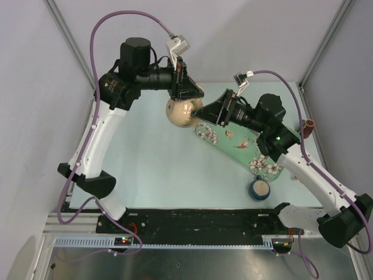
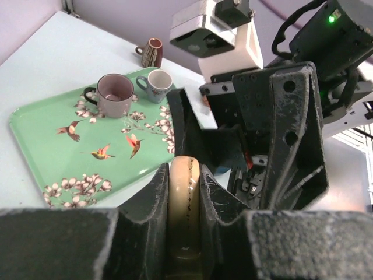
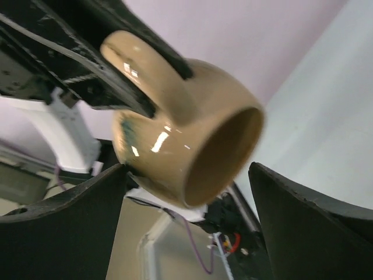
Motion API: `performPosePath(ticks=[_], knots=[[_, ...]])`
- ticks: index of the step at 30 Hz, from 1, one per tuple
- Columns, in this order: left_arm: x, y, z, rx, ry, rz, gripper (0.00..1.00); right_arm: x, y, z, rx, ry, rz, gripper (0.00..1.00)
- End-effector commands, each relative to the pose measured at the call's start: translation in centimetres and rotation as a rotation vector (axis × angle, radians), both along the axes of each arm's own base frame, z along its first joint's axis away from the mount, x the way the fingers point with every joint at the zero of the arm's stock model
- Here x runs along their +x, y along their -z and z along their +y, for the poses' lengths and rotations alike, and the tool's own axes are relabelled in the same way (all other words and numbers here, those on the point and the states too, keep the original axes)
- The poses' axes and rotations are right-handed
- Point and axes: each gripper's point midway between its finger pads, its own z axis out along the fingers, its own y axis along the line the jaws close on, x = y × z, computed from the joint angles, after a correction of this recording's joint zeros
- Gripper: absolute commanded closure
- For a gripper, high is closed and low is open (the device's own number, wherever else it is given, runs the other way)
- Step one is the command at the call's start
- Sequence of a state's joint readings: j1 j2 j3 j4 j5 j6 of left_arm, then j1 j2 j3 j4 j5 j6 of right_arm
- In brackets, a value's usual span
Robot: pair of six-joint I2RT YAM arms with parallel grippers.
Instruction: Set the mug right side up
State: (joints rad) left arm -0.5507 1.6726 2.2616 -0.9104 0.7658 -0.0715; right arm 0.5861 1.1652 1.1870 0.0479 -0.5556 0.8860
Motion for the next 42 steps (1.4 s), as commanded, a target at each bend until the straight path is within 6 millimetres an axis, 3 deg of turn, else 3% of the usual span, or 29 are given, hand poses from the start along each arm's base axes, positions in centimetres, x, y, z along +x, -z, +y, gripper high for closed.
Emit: performPosePath(ticks=[1,5,7,8,12,14,15,16,18,22,26,29,30,34,39,42], knots=[[-1.8,-4.2,-1.1,-0.109,0.084,-0.052,1.00,-1.9,-5.7,1.6,0.211,-0.112,-0.078,0.10],[-1.3,-4.6,-1.1,-0.124,0.081,-0.051,1.00,-2.3,-6.4,1.7,0.236,-0.132,-0.092,0.16],[-1.4,-4.8,-1.4,-0.137,0.098,-0.040,1.00,-2.7,-7.3,1.8,0.279,-0.160,-0.107,0.26],[-1.4,-5.0,-1.5,-0.144,0.104,-0.038,1.00,-2.9,-8.0,1.8,0.309,-0.177,-0.119,0.33],[-0.8,-5.3,-1.3,-0.156,0.090,-0.046,1.00,-2.9,-9.1,1.6,0.362,-0.194,-0.142,0.87],[0.2,-5.1,-0.7,-0.150,0.055,-0.046,0.65,-1.6,-7.7,1.5,0.302,-0.136,-0.105,0.97],[1.2,-4.8,-0.1,-0.140,0.013,-0.054,0.32,-0.7,-6.2,1.2,0.243,-0.090,-0.086,0.98],[2.1,-4.3,0.4,-0.128,-0.025,-0.059,0.16,0.1,-5.4,0.8,0.199,-0.035,-0.079,0.99],[4.9,-3.2,2.2,-0.093,-0.143,-0.071,0.04,2.1,-2.6,-0.4,0.069,0.082,-0.054,1.00],[10.9,-0.9,7.8,0.010,-0.445,-0.118,0.01,6.2,4.5,-3.9,-0.279,0.305,-0.006,1.00],[13.9,1.8,13.6,0.200,-0.683,-0.204,0.00,11.5,10.1,-7.0,-0.646,0.440,-0.008,1.00],[13.9,4.7,16.2,0.332,-0.754,-0.215,0.00,15.9,12.1,-8.6,-0.854,0.483,-0.002,1.00],[13.7,5.9,16.8,0.371,-0.761,-0.210,0.00,17.3,14.0,-9.1,-0.927,0.483,0.033,1.00],[12.6,9.5,18.1,0.466,-0.758,-0.179,0.00,22.6,18.4,-10.5,-1.112,0.509,0.102,1.00],[11.5,12.8,18.6,0.523,-0.743,-0.121,0.00,27.6,22.9,-10.9,-1.150,0.478,0.179,1.00],[11.3,13.9,18.7,0.544,-0.734,-0.107,0.00,29.4,24.7,-11.1,-1.153,0.462,0.199,1.00]])
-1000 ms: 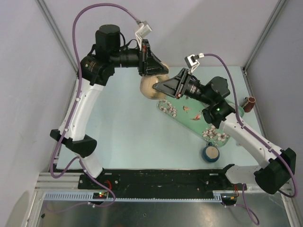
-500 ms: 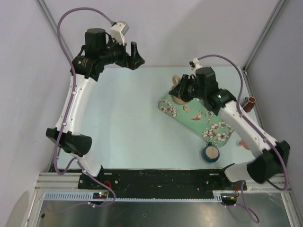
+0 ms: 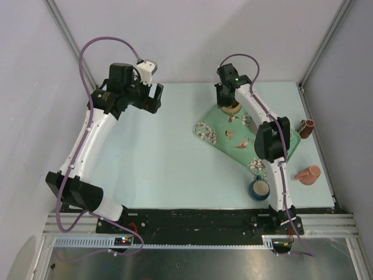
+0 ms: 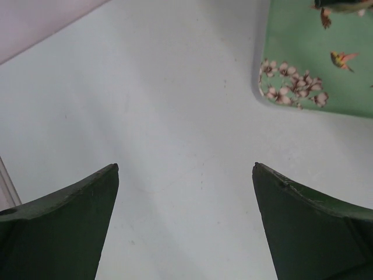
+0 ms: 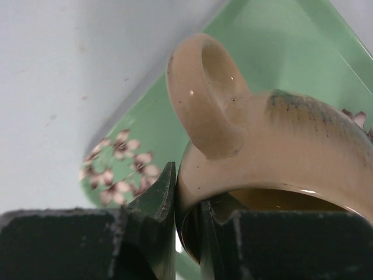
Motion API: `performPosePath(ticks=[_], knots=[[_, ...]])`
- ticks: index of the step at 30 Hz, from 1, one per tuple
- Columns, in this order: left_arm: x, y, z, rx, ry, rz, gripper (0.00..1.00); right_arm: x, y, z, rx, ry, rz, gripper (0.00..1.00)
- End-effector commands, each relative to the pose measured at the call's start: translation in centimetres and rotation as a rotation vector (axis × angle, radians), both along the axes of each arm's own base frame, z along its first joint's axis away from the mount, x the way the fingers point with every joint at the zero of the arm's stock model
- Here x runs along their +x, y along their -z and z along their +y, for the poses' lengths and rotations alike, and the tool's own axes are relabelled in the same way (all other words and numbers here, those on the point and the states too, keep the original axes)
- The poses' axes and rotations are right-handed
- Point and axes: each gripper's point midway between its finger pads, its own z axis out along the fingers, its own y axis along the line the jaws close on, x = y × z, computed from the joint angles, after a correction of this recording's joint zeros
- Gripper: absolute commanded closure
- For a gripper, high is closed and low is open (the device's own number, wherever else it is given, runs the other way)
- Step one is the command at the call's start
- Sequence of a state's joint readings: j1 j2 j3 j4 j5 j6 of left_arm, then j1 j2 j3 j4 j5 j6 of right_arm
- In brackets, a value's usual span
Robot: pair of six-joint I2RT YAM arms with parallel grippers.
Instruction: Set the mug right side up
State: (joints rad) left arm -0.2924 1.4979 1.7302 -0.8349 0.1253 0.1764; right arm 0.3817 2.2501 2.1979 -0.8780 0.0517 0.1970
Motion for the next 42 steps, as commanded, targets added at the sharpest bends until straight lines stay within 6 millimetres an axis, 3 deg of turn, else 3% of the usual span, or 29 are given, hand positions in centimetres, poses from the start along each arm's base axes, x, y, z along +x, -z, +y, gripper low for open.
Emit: performPosePath(ticks=[1,5,12,16,21,25,28,31,32,38,42], knots=[[-0.4,-0.3,0.8,0.045,-0.002,-0.038,0.00,2.7,-1.7,-1.4,-0.029,-0.011,-0.053,1.00],[-0.4,0.0,0.7,0.047,0.004,-0.031,0.00,3.8,1.1,-1.9,-0.020,0.007,-0.024,1.00],[-0.1,-0.2,0.4,0.037,0.010,-0.034,0.00,3.7,5.7,-2.6,-0.059,0.023,0.055,1.00],[-0.2,-0.4,0.3,0.032,0.015,-0.035,0.00,3.5,5.9,-3.3,-0.075,0.037,0.066,0.80],[-0.4,-0.4,0.4,0.032,0.015,-0.038,0.00,3.5,5.2,-3.9,-0.072,0.047,0.061,0.63],[-0.7,-0.8,0.4,0.030,0.019,-0.046,0.00,3.3,2.9,-4.0,-0.074,0.046,0.028,0.43],[-0.9,-0.9,0.4,0.029,0.021,-0.049,0.00,3.0,-0.3,-4.3,-0.081,0.057,-0.026,0.29],[-1.0,-1.1,0.4,0.024,0.025,-0.052,0.00,2.2,-3.7,-5.4,-0.106,0.096,-0.080,0.22],[-1.1,-1.1,0.4,0.022,0.027,-0.054,0.00,1.9,-4.7,-5.8,-0.111,0.114,-0.095,0.14],[-1.5,-1.7,0.3,0.013,0.038,-0.067,0.00,-2.0,-10.9,-9.9,-0.117,0.271,-0.190,0.01],[-2.0,-2.0,0.2,0.004,0.046,-0.074,0.00,-6.1,-12.6,-15.2,-0.099,0.473,-0.242,0.01]])
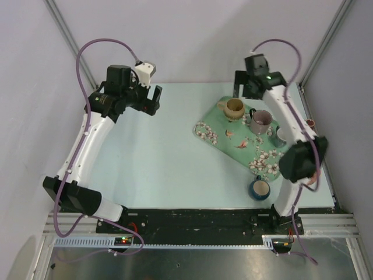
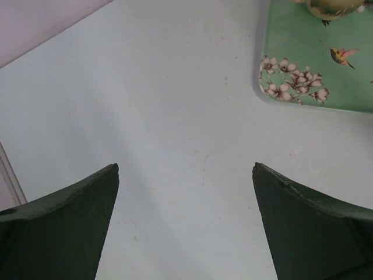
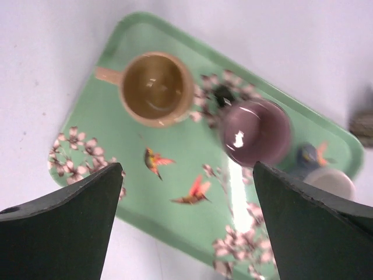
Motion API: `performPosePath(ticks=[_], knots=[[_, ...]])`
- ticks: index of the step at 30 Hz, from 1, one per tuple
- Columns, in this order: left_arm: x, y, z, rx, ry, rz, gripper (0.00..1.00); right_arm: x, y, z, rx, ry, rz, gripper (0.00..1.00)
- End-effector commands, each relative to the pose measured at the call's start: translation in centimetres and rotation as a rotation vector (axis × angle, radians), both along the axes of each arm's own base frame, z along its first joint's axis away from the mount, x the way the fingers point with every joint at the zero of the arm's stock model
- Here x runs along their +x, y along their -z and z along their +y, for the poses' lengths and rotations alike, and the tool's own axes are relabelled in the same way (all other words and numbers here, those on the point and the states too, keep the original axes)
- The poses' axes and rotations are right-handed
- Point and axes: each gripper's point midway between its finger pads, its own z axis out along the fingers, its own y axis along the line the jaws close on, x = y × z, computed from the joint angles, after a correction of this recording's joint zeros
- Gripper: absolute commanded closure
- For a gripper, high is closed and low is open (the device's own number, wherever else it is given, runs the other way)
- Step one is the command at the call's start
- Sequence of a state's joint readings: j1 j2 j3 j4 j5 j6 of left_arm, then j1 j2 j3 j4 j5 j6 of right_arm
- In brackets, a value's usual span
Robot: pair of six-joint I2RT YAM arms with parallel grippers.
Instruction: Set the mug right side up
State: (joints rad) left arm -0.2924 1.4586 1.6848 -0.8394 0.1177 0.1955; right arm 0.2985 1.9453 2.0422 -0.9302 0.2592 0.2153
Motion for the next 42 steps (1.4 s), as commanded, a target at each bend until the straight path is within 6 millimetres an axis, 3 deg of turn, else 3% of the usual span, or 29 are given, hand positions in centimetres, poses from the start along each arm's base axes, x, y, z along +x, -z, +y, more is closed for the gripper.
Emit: performPosePath(ticks=[1,4,8,17,25,29,37,42], knots=[[-1.1,-2.5,-0.3,-0.020,0.045,-0.077,0.00,-4.3,-3.3,-7.9,0.025,0.304,-0.120,0.01],[-1.4,-2.5,-0.6,-0.034,0.058,-0.073,0.00,-7.6,-2.2,-14.8,0.107,0.523,-0.153,0.01],[-1.9,-2.0,-0.8,-0.045,0.070,-0.058,0.00,-10.1,-0.3,-20.9,0.166,0.716,-0.189,0.05],[-2.2,-0.8,0.0,-0.005,0.054,-0.045,0.00,-8.3,5.1,-28.8,0.234,0.785,-0.048,0.01],[-1.7,0.9,1.0,0.063,0.027,-0.023,0.00,-4.7,9.0,-31.1,0.152,0.713,0.134,0.01],[-1.2,1.3,0.9,0.073,0.027,-0.010,0.00,-3.7,11.0,-31.0,0.169,0.689,0.196,0.02],[-0.4,2.0,0.8,0.091,0.031,0.014,0.00,-5.0,15.4,-31.3,0.088,0.742,0.331,0.01],[-0.3,2.2,0.9,0.097,0.032,0.021,0.00,-4.7,16.5,-32.1,0.079,0.748,0.339,0.10]])
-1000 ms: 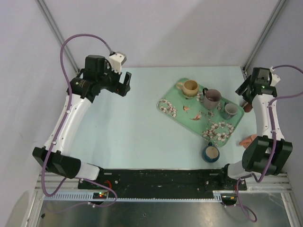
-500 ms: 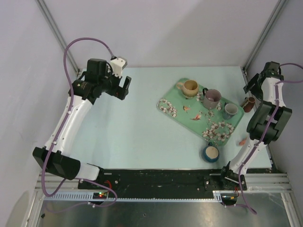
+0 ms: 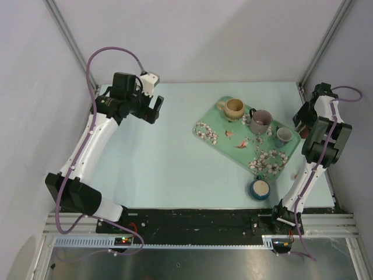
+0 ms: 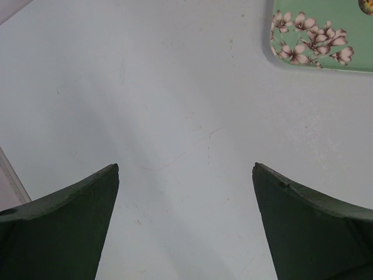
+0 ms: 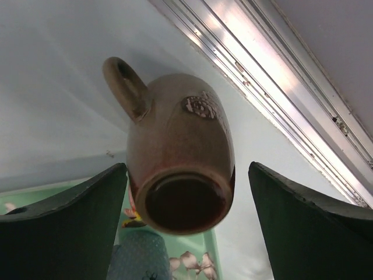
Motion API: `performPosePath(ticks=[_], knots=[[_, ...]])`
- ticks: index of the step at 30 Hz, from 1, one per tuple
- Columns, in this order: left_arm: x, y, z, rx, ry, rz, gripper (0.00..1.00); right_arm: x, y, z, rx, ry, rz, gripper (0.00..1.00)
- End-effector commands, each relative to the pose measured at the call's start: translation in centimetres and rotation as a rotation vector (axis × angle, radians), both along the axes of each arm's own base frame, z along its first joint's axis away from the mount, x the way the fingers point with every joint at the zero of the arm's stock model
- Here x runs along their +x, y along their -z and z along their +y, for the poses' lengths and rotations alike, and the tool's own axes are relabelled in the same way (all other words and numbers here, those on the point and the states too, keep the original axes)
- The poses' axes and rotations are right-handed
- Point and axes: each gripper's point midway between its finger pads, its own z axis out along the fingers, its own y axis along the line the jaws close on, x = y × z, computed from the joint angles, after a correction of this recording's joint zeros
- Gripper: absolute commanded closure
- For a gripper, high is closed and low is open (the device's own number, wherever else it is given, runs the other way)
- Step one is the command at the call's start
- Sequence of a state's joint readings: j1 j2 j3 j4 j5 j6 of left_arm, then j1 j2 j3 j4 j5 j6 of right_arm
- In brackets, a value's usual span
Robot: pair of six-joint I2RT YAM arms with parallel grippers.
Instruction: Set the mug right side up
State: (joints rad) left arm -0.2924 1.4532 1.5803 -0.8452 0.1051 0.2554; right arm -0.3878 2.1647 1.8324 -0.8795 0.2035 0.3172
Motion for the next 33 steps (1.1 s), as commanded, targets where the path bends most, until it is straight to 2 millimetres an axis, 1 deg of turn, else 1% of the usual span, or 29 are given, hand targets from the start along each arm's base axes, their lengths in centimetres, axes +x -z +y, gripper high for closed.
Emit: performPosePath(ticks=[1,4,8,10,12,14,15,16,17,18,21,23,27,30,33], knots=[[0.5,-1.8,0.1,0.018,0.008,-0.055,0.00,0.7,-0.5,-1.2,-0.045,0.001,-0.007,0.13],[0.7,-1.8,0.2,0.024,0.006,-0.055,0.00,1.0,-0.4,-1.4,-0.045,0.000,-0.013,0.24],[0.9,-1.9,0.2,0.027,0.002,-0.056,0.00,1.3,-0.5,-1.7,-0.053,-0.014,-0.016,0.44],[0.9,-1.8,0.2,0.027,0.005,-0.053,0.00,1.6,-0.7,-1.7,-0.057,-0.031,-0.018,0.55],[0.9,-1.7,0.2,0.029,0.006,-0.050,0.00,1.8,-1.3,-1.8,-0.069,-0.055,-0.018,0.70],[0.8,-1.7,0.1,0.028,0.008,-0.050,0.00,2.1,-2.1,-1.7,-0.089,-0.079,-0.024,0.80],[0.8,-1.7,0.1,0.027,0.010,-0.048,0.00,2.4,-2.9,-1.7,-0.109,-0.088,-0.031,0.90],[0.8,-1.7,0.1,0.025,0.011,-0.049,0.00,2.6,-3.7,-1.8,-0.128,-0.096,-0.038,0.95],[0.8,-1.7,0.0,0.021,0.014,-0.048,0.00,2.9,-4.8,-1.7,-0.149,-0.105,-0.054,0.98],[0.8,-1.8,-0.1,0.017,0.017,-0.048,0.00,3.2,-5.7,-1.7,-0.164,-0.113,-0.070,0.99],[0.7,-1.8,-0.5,0.001,0.030,-0.041,0.00,4.1,-9.7,-1.3,-0.201,-0.130,-0.156,1.00],[0.5,-1.8,-0.9,-0.020,0.044,-0.034,0.00,4.7,-12.2,-0.5,-0.209,-0.149,-0.215,1.00],[-0.2,-2.6,-2.6,-0.098,0.106,-0.013,0.00,5.6,-17.2,2.4,-0.198,-0.220,-0.342,1.00],[-1.3,-4.2,-4.8,-0.203,0.202,0.005,0.00,6.1,-21.3,5.8,-0.174,-0.276,-0.454,1.00],[-2.3,-6.7,-7.3,-0.336,0.296,0.022,0.01,6.3,-25.1,9.9,-0.106,-0.351,-0.575,1.00]])
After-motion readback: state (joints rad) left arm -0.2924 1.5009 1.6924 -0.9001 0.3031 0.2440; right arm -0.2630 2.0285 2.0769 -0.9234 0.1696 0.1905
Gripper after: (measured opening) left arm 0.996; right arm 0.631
